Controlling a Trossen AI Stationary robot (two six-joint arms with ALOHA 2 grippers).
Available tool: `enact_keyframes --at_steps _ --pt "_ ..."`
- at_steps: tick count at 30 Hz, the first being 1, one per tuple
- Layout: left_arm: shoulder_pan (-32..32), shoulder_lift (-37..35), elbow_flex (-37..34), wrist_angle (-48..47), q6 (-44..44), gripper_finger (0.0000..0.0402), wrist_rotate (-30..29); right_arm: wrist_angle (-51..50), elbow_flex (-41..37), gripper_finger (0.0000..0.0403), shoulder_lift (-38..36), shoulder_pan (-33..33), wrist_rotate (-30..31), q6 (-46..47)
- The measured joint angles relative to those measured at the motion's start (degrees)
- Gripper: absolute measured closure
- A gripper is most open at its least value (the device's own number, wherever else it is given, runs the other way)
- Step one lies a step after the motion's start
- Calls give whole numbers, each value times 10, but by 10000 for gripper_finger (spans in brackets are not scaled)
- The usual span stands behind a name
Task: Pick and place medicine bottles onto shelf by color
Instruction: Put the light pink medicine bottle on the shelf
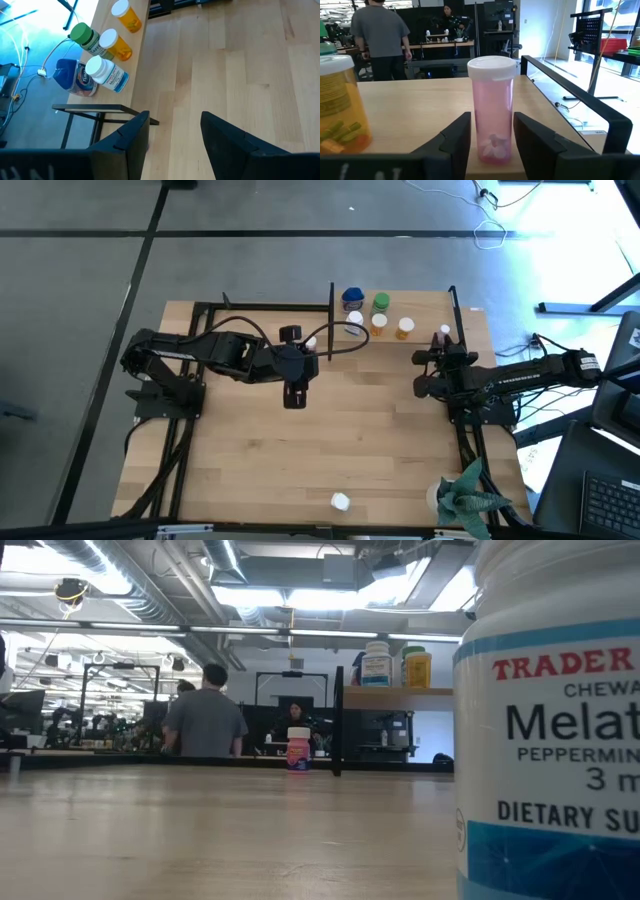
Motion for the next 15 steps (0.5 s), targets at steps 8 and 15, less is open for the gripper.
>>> enact_keyframes --at_steps 8,15 --pt "0 0 0 0 0 230 3 0 0 219 0 0 2 -1" --pt "0 0 0 0 -1 230 5 1 18 217 0 0 -1 -55"
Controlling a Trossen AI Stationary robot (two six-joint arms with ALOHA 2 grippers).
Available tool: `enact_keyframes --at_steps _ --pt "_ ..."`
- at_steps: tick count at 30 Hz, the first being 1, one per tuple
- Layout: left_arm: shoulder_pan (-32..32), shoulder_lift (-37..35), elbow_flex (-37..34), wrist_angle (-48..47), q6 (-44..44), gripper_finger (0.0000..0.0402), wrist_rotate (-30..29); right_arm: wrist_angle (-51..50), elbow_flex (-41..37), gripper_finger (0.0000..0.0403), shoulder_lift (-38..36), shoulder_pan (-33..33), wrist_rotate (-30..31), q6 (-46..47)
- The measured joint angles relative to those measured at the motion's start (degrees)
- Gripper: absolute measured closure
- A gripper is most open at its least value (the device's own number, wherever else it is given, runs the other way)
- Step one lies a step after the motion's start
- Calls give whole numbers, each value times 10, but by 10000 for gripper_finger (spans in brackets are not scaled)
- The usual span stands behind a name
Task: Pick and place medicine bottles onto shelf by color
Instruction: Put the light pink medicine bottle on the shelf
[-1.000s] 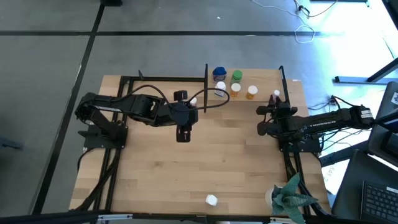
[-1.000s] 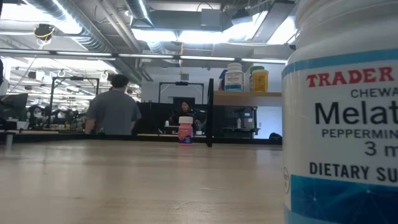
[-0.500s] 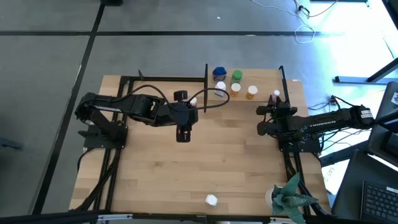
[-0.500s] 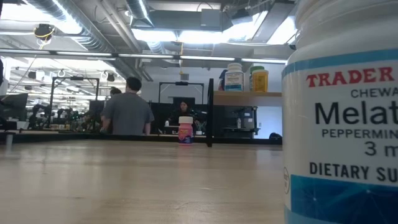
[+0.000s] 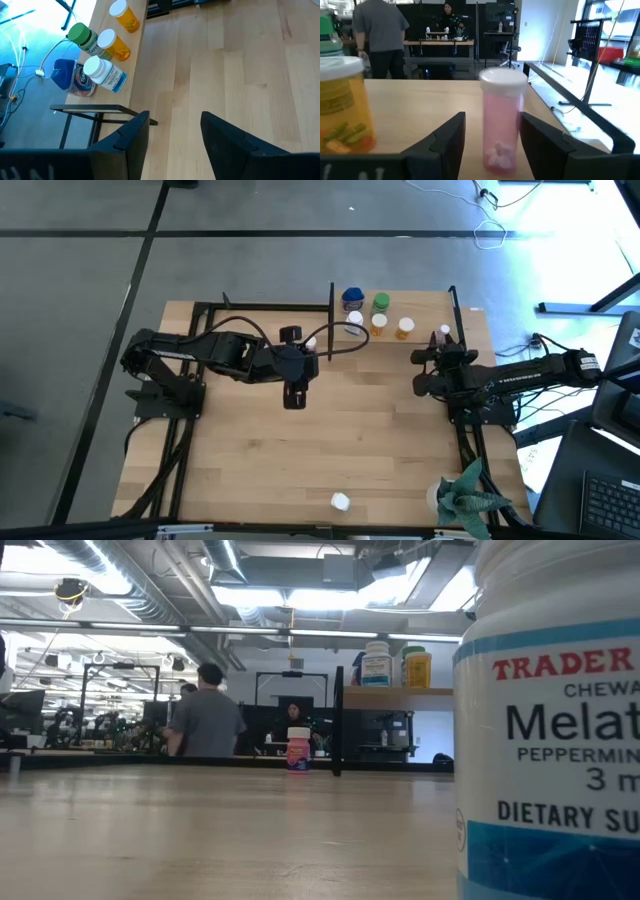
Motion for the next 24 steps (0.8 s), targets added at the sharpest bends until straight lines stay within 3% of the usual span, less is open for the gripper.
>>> enact_keyframes --at_steps 12,24 --pt "0 0 0 0 -14 230 5 0 52 217 0 0 -4 -108" --pt "0 0 0 -15 -16 230 29 0 54 217 -2 0 16 -109"
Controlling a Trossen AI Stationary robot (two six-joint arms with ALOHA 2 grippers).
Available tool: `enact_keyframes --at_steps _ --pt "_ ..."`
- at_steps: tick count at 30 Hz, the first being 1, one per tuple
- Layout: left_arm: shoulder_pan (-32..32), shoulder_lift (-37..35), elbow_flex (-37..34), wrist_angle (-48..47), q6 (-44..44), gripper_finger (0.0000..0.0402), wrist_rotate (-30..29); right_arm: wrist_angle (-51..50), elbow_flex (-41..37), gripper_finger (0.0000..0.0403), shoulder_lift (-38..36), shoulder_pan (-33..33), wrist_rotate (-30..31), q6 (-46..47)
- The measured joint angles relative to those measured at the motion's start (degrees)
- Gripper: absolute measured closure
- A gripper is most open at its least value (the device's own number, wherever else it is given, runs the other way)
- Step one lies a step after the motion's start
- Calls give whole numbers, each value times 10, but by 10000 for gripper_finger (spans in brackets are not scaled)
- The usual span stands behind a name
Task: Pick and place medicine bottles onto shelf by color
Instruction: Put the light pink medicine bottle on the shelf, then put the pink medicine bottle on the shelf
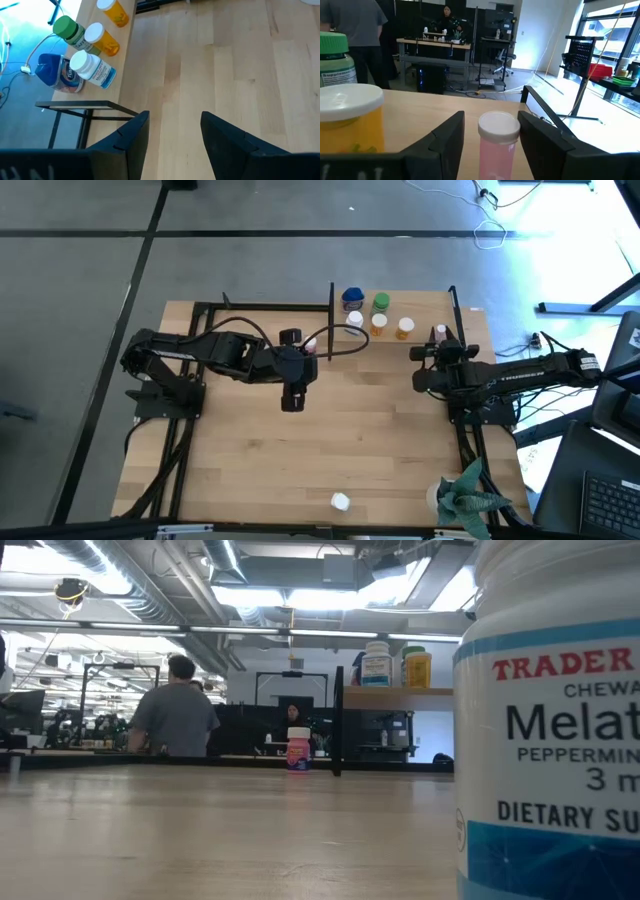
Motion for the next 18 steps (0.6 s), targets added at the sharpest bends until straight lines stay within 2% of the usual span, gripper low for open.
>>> enact_keyframes --at_steps 18 --pt "0 0 0 0 0 230 0 2 0 217 -77 0 1 -33"
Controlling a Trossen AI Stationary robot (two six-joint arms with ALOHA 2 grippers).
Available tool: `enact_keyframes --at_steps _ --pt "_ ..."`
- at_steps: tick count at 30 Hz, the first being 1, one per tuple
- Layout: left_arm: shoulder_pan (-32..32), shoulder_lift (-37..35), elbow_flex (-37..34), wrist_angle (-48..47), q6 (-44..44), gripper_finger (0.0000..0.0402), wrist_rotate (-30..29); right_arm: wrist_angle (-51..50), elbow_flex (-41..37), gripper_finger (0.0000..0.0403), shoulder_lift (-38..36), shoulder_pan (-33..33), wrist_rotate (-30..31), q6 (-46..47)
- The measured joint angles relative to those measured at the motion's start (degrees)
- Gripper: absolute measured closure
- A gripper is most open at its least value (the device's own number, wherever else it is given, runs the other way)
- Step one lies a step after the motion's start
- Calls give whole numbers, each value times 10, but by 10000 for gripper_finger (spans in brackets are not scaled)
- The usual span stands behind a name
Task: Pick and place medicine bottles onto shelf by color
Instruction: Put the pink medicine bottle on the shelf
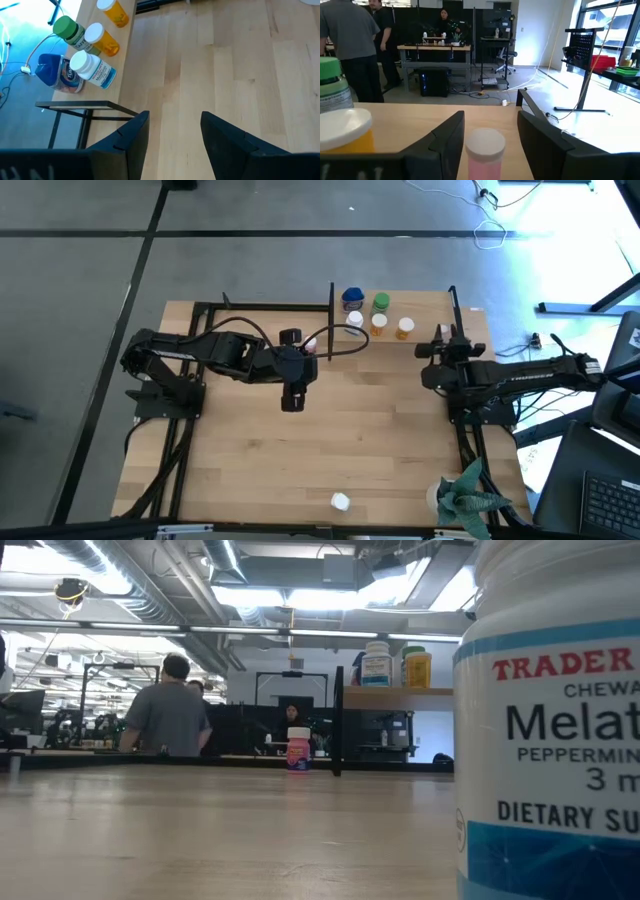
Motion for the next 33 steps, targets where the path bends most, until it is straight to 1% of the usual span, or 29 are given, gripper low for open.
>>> enact_keyframes --at_steps 3,7,19,25,30,33 --pt "0 0 0 0 0 230 0 3 0 217 -13 0 0 -18" --pt "0 0 0 0 0 230 0 35 0 217 -30 0 0 -60" --pt "0 0 0 -4 0 230 0 181 0 217 -80 0 0 -289" --pt "0 0 0 -24 -15 230 0 297 0 217 -103 0 0 -446" --pt "0 0 0 -33 -36 230 0 435 0 217 -110 0 -2 -601" --pt "4 0 0 -35 -44 230 0 519 0 217 -110 2 -39 -700"
